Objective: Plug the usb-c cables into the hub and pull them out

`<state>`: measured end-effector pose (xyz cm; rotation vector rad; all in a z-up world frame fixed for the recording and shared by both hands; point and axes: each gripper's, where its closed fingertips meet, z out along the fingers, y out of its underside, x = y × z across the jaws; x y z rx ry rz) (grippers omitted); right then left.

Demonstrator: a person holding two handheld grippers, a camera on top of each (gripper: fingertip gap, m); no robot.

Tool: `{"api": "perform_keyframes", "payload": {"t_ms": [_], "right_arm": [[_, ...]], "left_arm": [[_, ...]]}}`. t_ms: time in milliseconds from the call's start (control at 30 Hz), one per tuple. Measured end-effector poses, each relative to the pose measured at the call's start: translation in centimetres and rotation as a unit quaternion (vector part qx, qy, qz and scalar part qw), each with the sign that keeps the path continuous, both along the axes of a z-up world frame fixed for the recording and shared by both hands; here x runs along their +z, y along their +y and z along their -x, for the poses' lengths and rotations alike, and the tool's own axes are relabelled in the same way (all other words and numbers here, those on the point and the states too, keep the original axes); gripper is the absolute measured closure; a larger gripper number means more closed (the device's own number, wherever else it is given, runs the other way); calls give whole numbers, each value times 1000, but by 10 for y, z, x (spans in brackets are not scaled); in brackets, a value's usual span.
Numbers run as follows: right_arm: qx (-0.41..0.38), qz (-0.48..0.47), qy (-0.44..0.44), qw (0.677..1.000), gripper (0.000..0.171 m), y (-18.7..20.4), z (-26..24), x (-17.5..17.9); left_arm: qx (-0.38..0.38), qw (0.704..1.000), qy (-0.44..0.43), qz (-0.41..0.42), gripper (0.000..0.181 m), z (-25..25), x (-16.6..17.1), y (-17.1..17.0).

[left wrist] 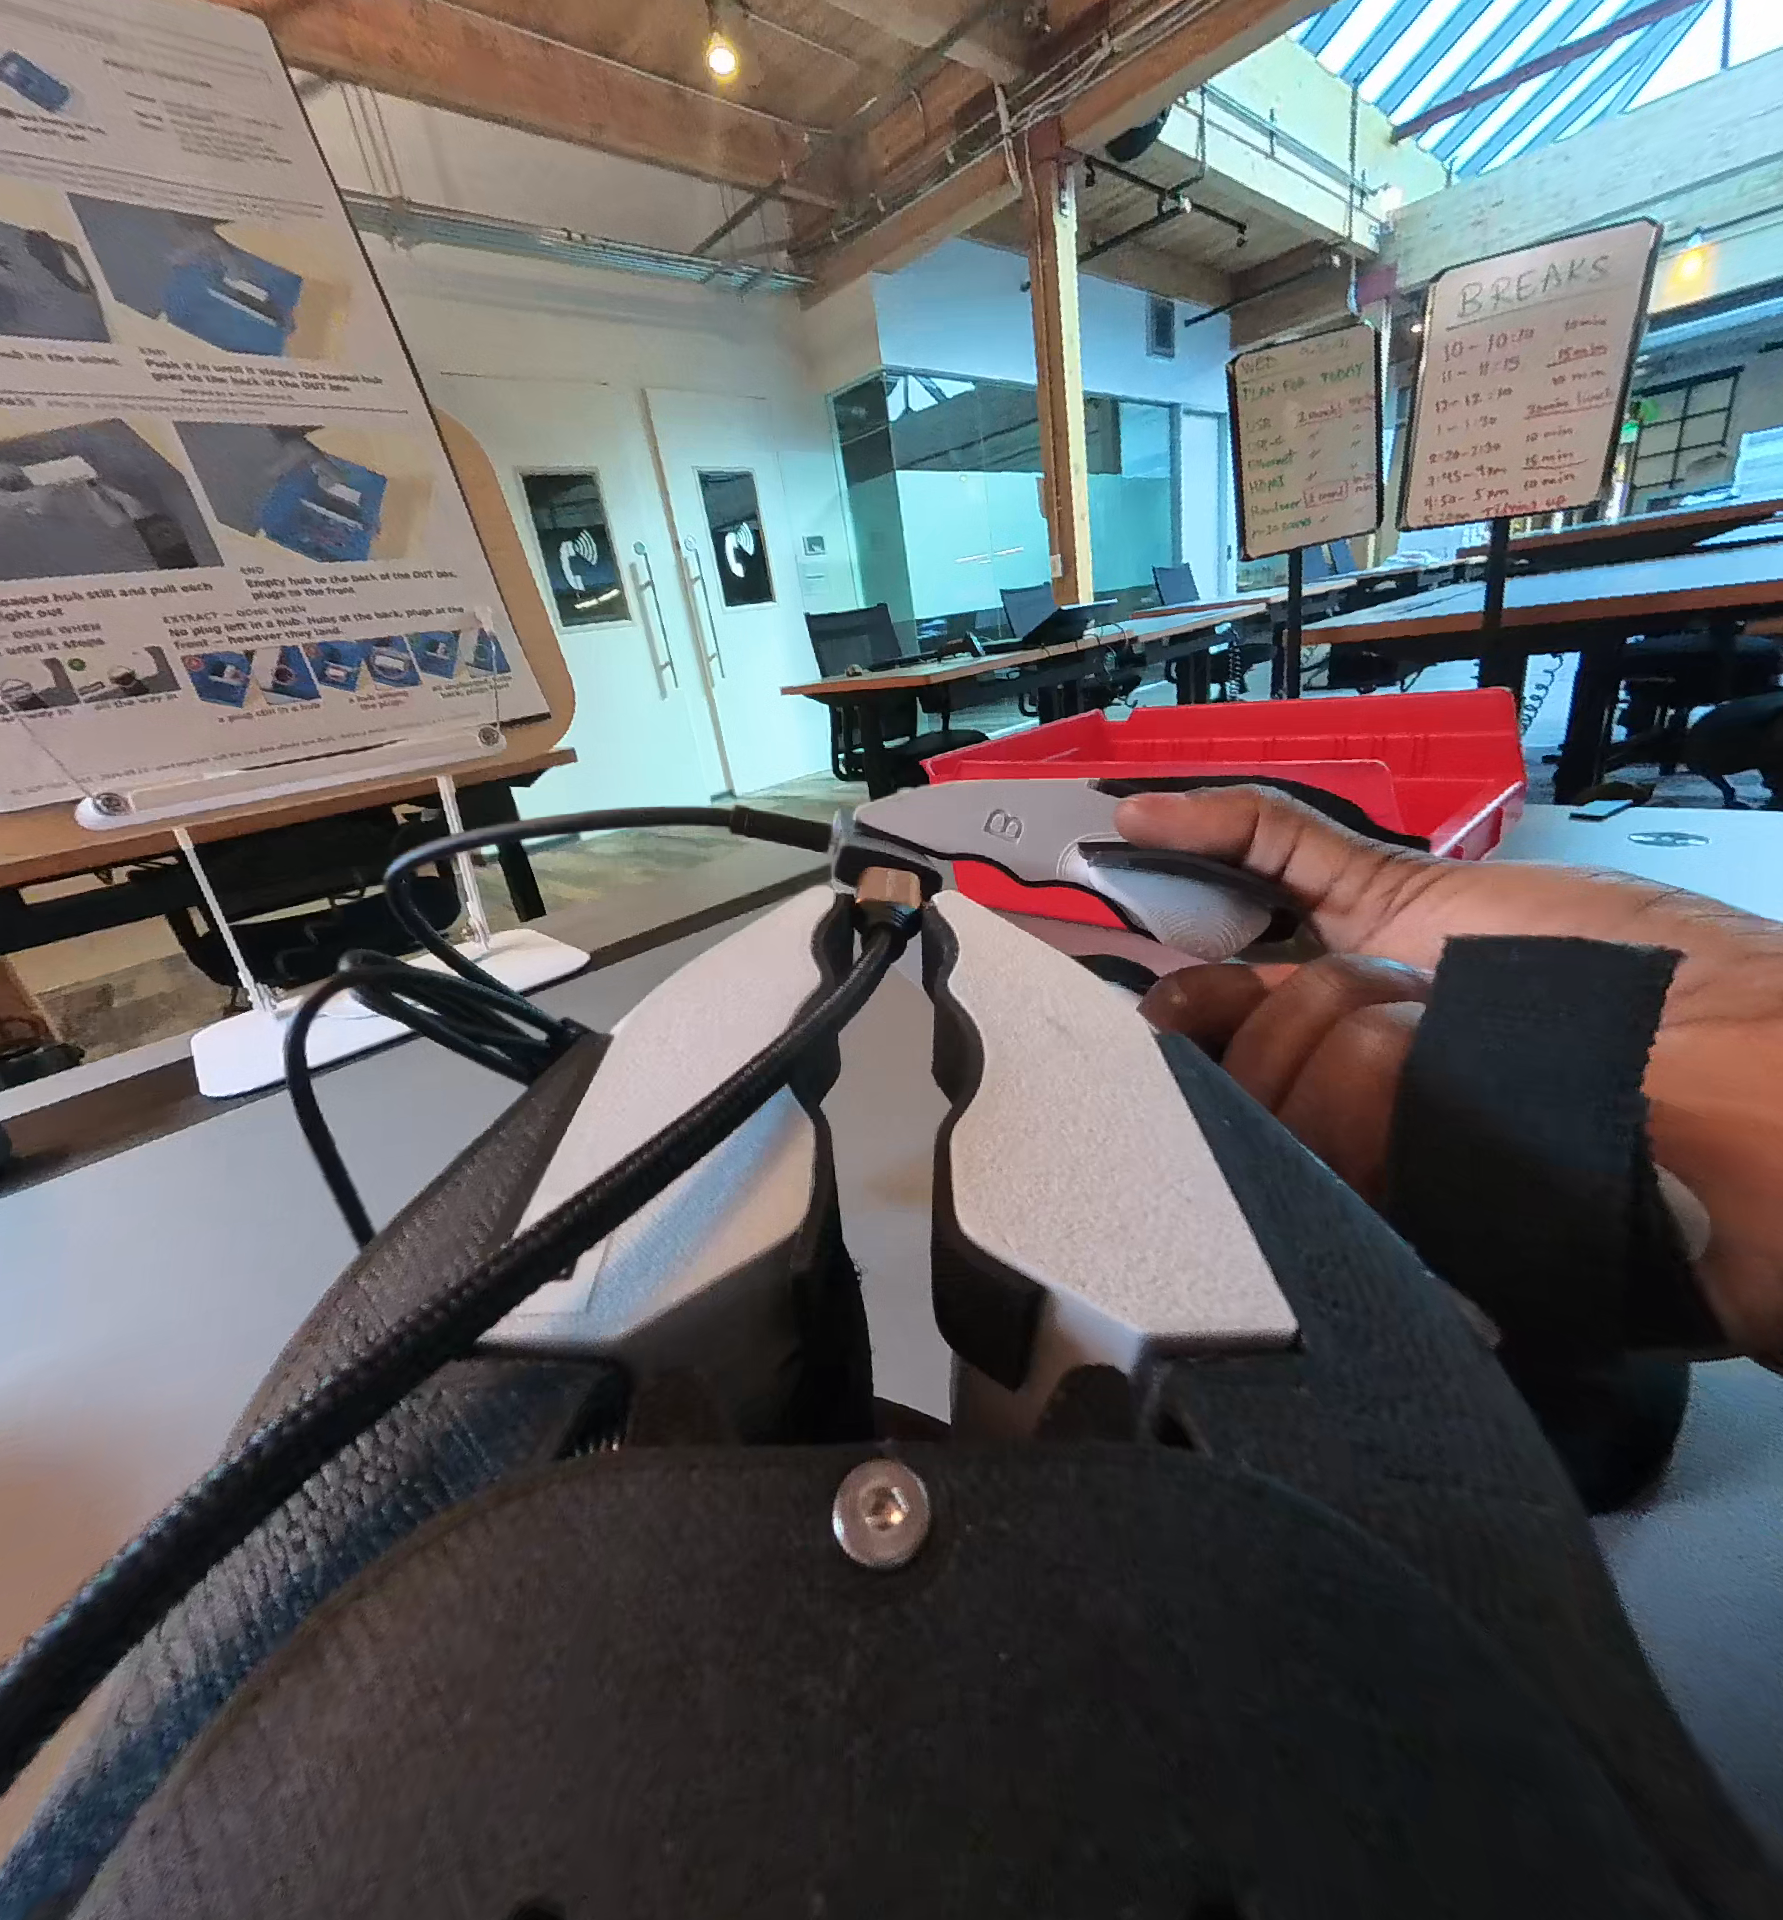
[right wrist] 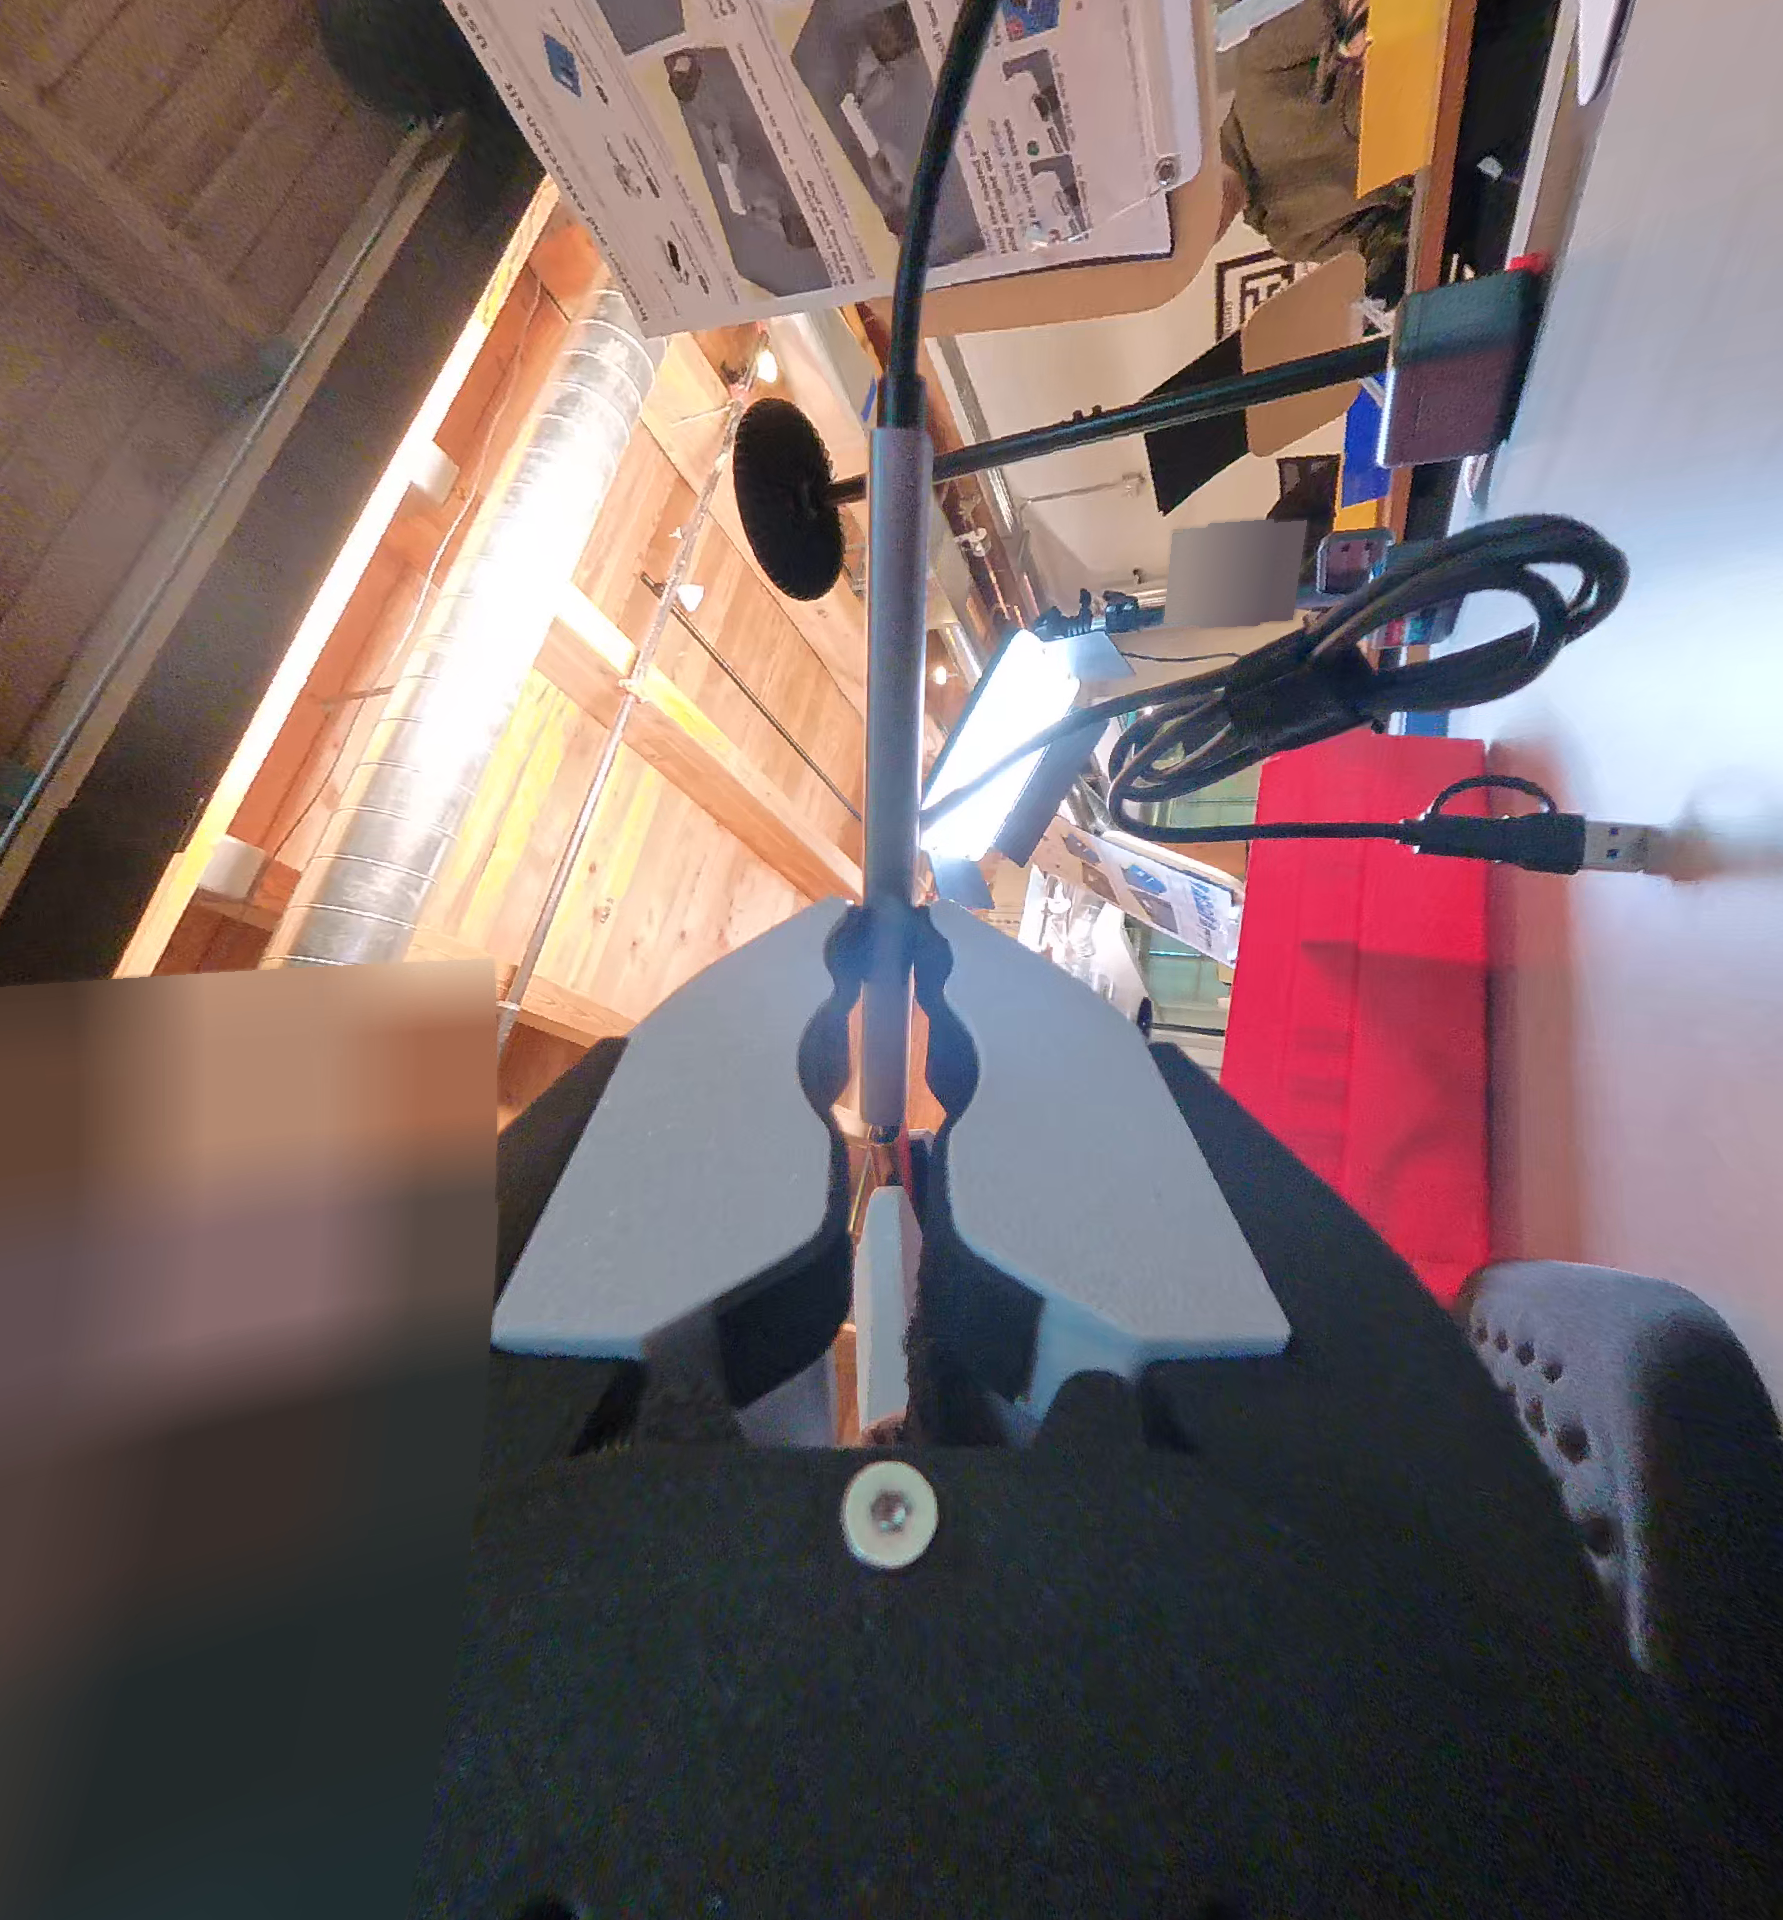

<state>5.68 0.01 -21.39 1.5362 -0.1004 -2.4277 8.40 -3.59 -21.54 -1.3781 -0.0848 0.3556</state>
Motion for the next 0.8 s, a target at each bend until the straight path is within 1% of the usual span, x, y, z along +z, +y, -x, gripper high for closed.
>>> {"api": "perform_keyframes", "payload": {"t_ms": [133, 233, 367, 433, 533, 700, 767, 800], "right_arm": [[6, -47, 10, 999, 162, -5, -1, 6], [17, -105, 25, 994, 162, -13, -3, 12], [26, -191, 43, 980, 162, -20, -7, 21], [25, -202, 45, 978, 161, -22, -8, 23], [13, -201, 54, 978, 161, -25, -10, 28], [27, -222, 69, 972, 162, -34, -11, 33], [52, -219, 81, 971, 162, -40, -11, 35], [70, -226, 92, 967, 162, -47, -13, 38]], "left_arm": [[3, 1000, 4, -13, 168, 1, 3, -2], [12, 999, 24, -33, 168, -1, 7, -7], [-9, 999, 30, -42, 168, -3, 9, -11], [-11, 998, 33, -47, 168, -4, 9, -11], [6, 997, 59, -53, 168, -5, 11, -11], [-7, 996, 43, -76, 168, -5, 16, -16], [-36, 996, 21, -85, 166, -8, 16, -13], [-66, 995, 3, -80, 161, -11, 14, -9]]}}
